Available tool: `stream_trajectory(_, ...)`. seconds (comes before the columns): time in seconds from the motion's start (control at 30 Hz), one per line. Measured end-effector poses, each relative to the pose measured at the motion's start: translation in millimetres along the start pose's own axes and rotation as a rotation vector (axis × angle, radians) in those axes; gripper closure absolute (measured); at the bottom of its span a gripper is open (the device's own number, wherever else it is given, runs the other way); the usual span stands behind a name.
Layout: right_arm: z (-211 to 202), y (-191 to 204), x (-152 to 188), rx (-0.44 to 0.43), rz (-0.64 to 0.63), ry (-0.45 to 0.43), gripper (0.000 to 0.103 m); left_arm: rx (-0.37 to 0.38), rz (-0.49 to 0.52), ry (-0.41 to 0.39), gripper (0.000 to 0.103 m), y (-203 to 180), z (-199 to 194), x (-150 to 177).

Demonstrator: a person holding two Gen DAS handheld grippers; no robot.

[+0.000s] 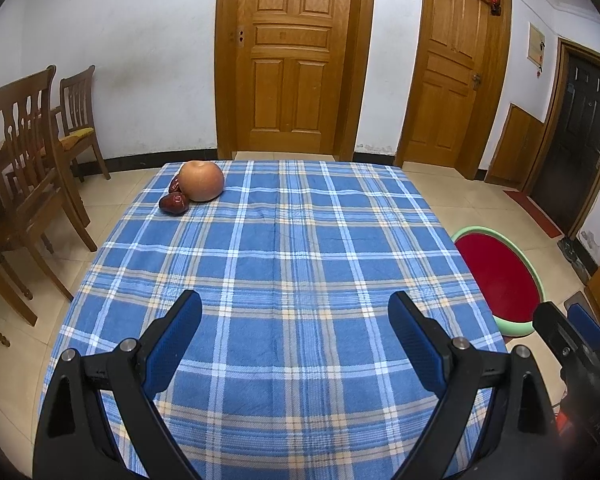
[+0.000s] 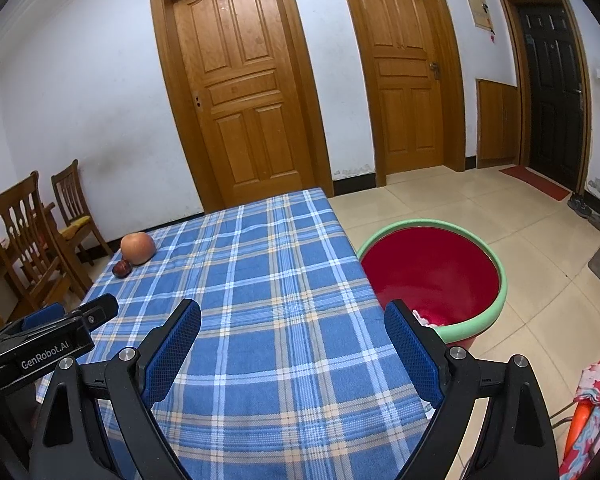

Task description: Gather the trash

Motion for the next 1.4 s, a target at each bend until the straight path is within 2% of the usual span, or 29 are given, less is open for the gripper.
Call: stream_trajectory(1.4, -0.3, 1.4, 2.5, -0.001, -0.002, 0.003, 0.010, 0.003, -0.011, 0.004, 0.010, 2.3, 0.2, 2.5)
Point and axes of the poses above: each gripper's, at about its wrist camera, not at the fingertips, and z roughly the way its jaws point, y to its left, x to its underside, the point moved 8 cm from there along z, roughly the way its jaws point, and after that the axes turned 7 degrees about x, right-handed, at the moved point
